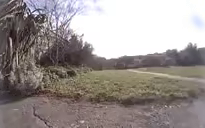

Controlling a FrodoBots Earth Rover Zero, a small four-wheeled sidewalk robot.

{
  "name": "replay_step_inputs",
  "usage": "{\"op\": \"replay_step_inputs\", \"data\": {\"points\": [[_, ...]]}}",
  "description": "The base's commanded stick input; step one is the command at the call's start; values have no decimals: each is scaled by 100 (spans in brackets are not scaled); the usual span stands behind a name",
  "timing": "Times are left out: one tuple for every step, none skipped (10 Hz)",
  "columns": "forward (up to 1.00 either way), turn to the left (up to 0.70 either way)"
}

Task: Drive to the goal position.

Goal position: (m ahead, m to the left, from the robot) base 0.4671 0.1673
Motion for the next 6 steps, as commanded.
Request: {"op": "replay_step_inputs", "data": {"points": [[0,-70],[0,-70],[0,-70],[0,-70],[0,-70],[0,-70]]}}
